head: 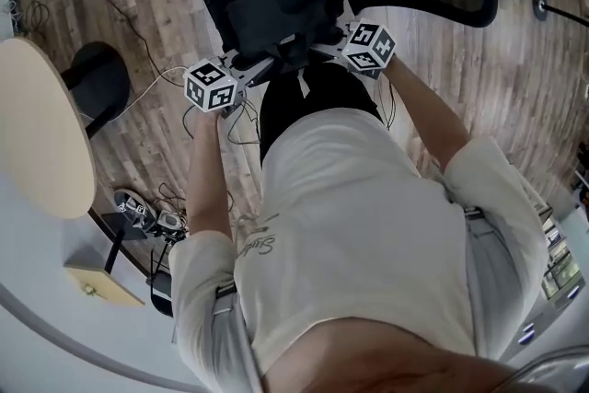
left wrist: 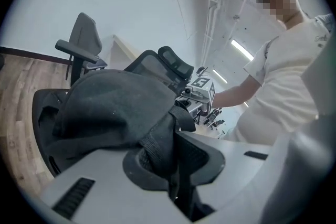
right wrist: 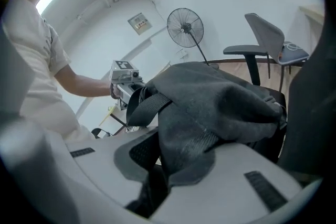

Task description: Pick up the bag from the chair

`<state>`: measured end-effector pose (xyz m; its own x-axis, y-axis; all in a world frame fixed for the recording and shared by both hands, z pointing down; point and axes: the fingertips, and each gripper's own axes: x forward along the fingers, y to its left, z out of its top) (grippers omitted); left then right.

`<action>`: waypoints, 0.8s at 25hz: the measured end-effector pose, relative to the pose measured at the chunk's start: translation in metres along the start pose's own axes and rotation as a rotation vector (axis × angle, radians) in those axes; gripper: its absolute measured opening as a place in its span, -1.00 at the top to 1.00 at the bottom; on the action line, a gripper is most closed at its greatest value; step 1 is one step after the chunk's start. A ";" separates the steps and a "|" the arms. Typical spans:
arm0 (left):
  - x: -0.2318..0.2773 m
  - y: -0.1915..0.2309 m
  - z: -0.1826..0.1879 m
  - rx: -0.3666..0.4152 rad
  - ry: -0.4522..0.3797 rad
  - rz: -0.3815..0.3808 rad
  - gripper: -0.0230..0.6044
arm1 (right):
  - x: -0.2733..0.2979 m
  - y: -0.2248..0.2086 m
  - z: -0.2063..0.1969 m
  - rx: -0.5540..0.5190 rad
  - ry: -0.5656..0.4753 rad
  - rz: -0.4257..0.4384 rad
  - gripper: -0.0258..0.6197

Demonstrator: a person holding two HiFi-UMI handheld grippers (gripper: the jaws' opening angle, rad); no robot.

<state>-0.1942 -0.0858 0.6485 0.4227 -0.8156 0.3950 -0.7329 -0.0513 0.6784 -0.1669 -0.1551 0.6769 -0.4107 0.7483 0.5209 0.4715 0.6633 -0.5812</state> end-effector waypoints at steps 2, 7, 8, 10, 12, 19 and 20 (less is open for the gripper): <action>-0.008 -0.004 0.014 0.005 -0.048 -0.032 0.78 | -0.003 0.003 0.020 0.053 -0.058 0.005 0.83; -0.029 -0.015 0.049 0.044 -0.113 -0.120 0.78 | -0.013 0.013 0.052 0.079 -0.116 0.027 0.84; -0.034 -0.017 0.058 0.055 -0.125 -0.137 0.78 | -0.016 0.015 0.057 0.088 -0.133 0.033 0.84; -0.042 -0.017 0.080 0.077 -0.163 -0.151 0.78 | -0.022 0.017 0.072 0.100 -0.186 0.036 0.84; -0.047 -0.016 0.097 0.104 -0.184 -0.137 0.78 | -0.030 0.020 0.090 0.111 -0.263 0.039 0.84; -0.049 -0.024 0.157 0.119 -0.308 -0.108 0.78 | -0.080 0.020 0.153 0.079 -0.503 -0.011 0.84; -0.049 -0.026 0.165 0.115 -0.335 -0.094 0.78 | -0.086 0.020 0.159 0.068 -0.515 -0.016 0.84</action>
<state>-0.2838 -0.1394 0.5090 0.3068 -0.9468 0.0971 -0.7625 -0.1835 0.6204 -0.2464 -0.2050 0.5207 -0.7563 0.6331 0.1647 0.4173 0.6608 -0.6238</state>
